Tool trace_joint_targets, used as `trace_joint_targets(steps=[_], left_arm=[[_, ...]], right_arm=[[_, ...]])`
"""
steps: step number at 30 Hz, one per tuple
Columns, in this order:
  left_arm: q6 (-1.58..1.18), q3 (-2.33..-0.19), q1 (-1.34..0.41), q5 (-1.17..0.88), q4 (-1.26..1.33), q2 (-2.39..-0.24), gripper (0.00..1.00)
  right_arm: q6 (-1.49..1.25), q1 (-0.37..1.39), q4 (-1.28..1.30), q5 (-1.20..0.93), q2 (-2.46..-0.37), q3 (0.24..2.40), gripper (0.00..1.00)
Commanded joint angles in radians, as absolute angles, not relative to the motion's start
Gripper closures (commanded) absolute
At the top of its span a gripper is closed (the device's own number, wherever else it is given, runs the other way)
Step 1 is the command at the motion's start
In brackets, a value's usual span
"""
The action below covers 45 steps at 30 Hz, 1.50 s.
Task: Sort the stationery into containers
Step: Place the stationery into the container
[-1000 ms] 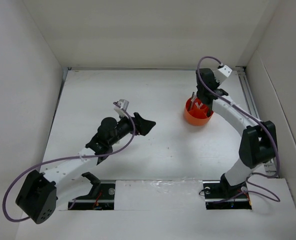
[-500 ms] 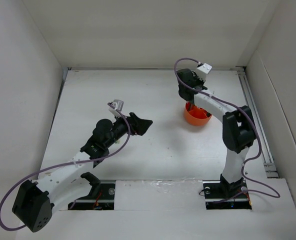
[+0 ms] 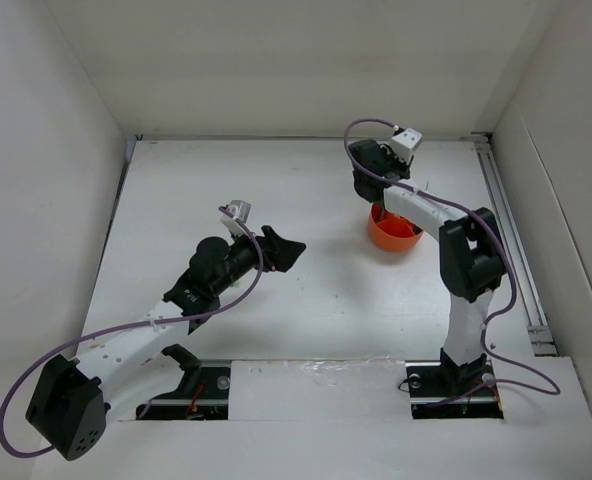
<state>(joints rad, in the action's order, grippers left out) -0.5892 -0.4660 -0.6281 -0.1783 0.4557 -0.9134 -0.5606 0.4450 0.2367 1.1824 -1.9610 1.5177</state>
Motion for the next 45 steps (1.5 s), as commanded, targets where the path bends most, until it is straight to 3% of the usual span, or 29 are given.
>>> trace_joint_targets(steps=[1,9,19,21,24,30,32,35,37,39,45], left_arm=[[-0.594,-0.477,-0.627,-0.161,0.488,-0.907,0.01],[-0.594,-0.477,-0.627,-0.152,0.479,-0.916,0.01],[-0.594,-0.477,-0.627,-0.143,0.479,-0.916,0.01],[-0.594,-0.477,-0.627,-0.12,0.479,-0.925,0.03],[-0.594,-0.477,-0.627,-0.066,0.468,-0.934,0.11],[-0.594,-0.488,-0.627,0.161,0.382,-0.945,0.45],[-0.62,-0.511,-0.627,0.253,0.325,-0.971,0.48],[-0.641,-0.569,-0.627,0.345,0.236,-1.041,0.57],[-0.65,-0.595,-0.608,0.357,0.207,-1.087,0.69],[-0.666,-0.617,-0.554,0.336,0.178,-1.156,0.75],[-0.686,-0.641,-0.42,0.253,0.141,-1.259,0.8]], right_arm=[[-0.548,0.453,0.235,1.238,-1.986,1.559,1.0],[-0.538,0.508,0.235,1.298,-2.036,1.588,0.91],[-0.548,0.538,0.267,1.327,-2.019,1.608,0.54],[-0.571,0.538,0.287,1.316,-2.002,1.608,0.42],[-0.635,0.56,0.356,1.298,-1.948,1.608,0.3],[-0.745,0.617,0.413,1.137,-1.769,1.504,0.27],[-0.746,0.638,0.378,1.016,-1.714,1.439,0.52],[-0.746,0.689,0.296,0.846,-1.611,1.312,1.0],[-0.746,0.733,0.209,0.694,-1.553,1.22,1.0],[-0.736,0.765,0.164,0.625,-1.54,1.175,1.0],[-0.756,0.825,0.124,0.571,-1.537,1.129,1.0]])
